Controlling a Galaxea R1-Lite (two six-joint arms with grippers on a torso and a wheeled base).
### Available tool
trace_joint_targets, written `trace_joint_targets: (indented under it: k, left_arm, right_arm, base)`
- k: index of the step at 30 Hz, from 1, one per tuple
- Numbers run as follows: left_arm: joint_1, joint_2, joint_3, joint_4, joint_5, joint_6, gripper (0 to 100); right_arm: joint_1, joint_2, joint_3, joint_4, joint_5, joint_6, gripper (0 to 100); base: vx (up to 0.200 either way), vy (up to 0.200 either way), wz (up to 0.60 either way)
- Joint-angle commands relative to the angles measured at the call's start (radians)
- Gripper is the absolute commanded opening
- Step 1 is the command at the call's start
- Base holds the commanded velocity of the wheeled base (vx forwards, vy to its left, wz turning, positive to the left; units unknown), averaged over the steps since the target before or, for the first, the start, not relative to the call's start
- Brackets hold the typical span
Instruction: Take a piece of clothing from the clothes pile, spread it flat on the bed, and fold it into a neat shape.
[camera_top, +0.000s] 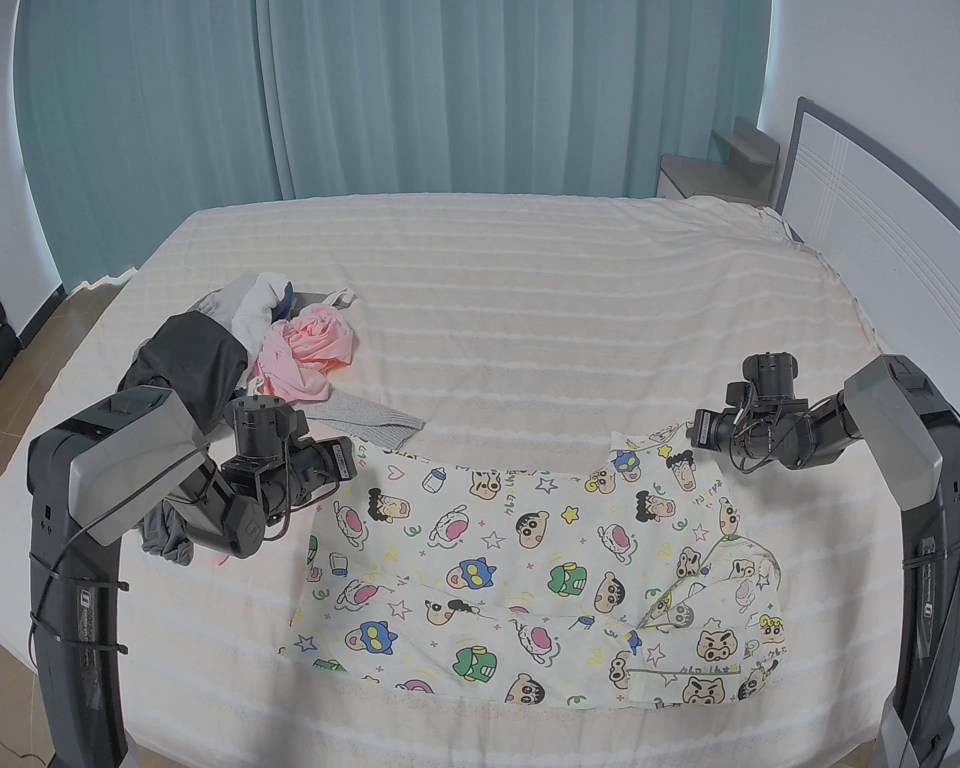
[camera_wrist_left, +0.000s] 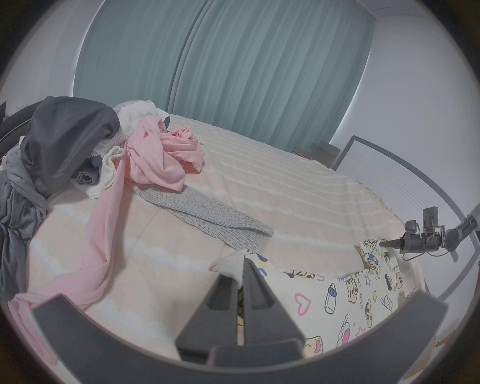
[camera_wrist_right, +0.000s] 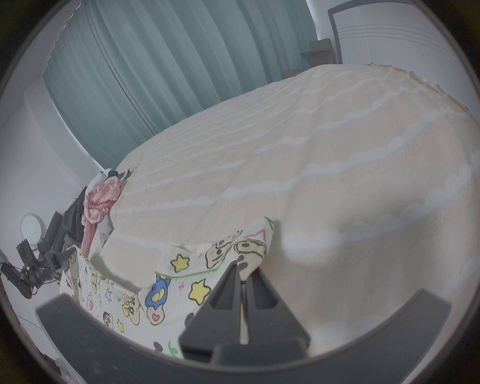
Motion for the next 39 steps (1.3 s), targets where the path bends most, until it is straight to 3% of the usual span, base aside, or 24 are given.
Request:
trace_joint_targets:
  k: [1,6,27,28,32,39]
  left_arm:
    - [0.000,0.005,-0.016,-0.001,0.010,0.000,0]
    - [0.000,0.027,-0.081,0.005,0.063,0.000,0]
    - [0.000,0.038,-0.090,0.005,0.078,0.000,0]
    - [-0.002,0.038,-0.087,0.005,0.079,0.000,0]
    - [-0.002,0.039,-0.084,0.004,0.078,0.000,0]
    - [-0.003,0.045,-0.075,-0.001,0.079,0.000,0]
  right_arm:
    - [0.001,0.000,-0.016,-0.006,-0.001,0.005,0]
    - [-0.004,0.006,-0.017,-0.039,-0.006,0.005,0]
    - [-0.016,0.023,0.026,-0.001,-0.012,0.000,0]
    - [-0.016,0.024,0.023,-0.006,-0.012,0.002,100]
    - [-0.019,0.018,0.021,-0.019,-0.004,0.008,100]
    - [-0.033,-0.031,0.072,-0.013,0.069,0.031,100]
  base:
    - [0.000,0.000,0.00]
    - [0.000,0.000,0.00]
    - [0.000,0.000,0.00]
    - [0.000,0.000,0.00]
    - [0.000,0.000,0.00]
    - [0.000,0.000,0.00]
